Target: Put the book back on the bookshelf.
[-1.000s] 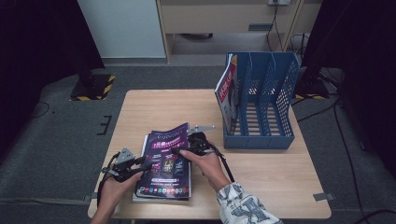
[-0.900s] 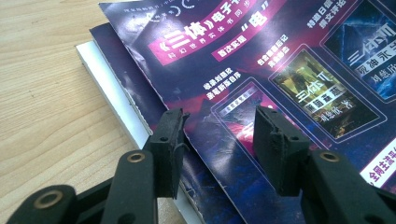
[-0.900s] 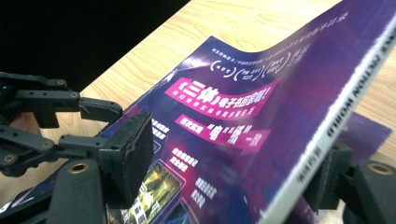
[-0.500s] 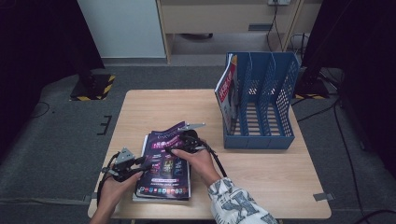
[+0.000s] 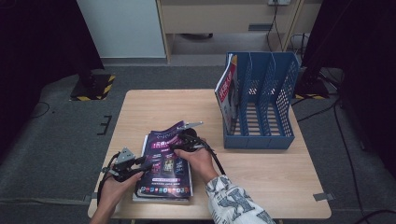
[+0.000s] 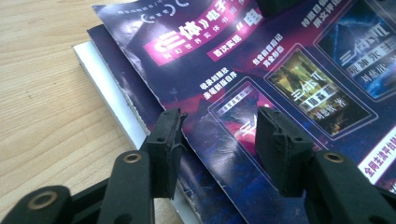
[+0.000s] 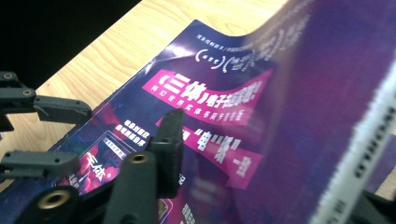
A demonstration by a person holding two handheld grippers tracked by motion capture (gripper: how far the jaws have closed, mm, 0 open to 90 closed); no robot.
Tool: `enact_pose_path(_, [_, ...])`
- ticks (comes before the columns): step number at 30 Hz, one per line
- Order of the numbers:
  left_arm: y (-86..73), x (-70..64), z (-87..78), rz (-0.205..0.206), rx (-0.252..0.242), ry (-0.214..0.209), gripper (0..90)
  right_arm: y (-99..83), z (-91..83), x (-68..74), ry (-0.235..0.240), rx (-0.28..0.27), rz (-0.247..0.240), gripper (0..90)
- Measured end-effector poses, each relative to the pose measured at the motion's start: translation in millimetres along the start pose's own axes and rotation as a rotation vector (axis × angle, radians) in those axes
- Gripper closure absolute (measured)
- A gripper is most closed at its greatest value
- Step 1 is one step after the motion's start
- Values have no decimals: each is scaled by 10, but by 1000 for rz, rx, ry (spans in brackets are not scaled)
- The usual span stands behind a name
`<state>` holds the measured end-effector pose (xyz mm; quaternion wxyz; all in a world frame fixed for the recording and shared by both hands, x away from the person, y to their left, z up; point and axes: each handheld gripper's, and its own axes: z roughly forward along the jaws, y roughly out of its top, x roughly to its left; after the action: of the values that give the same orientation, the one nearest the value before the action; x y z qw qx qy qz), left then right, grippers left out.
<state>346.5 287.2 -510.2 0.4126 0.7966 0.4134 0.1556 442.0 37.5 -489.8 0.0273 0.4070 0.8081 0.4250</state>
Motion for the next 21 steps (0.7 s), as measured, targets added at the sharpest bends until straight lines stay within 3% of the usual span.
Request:
enact_pose_path(5, [11,-27,27,-10,6,-22,419,47,-41,-35,-9,-32,16,747])
enact_pose_path(9, [17,-32,45,-9,4,-43,317,88,-77,-5,-2,-43,-9,764])
enact_pose_path(12, [19,-17,59,-25,-4,-54,219,136,-122,54,3,-58,-54,771])
enact_pose_path(21, [12,17,49,-37,-8,-37,167,209,-225,197,-2,-87,-139,779])
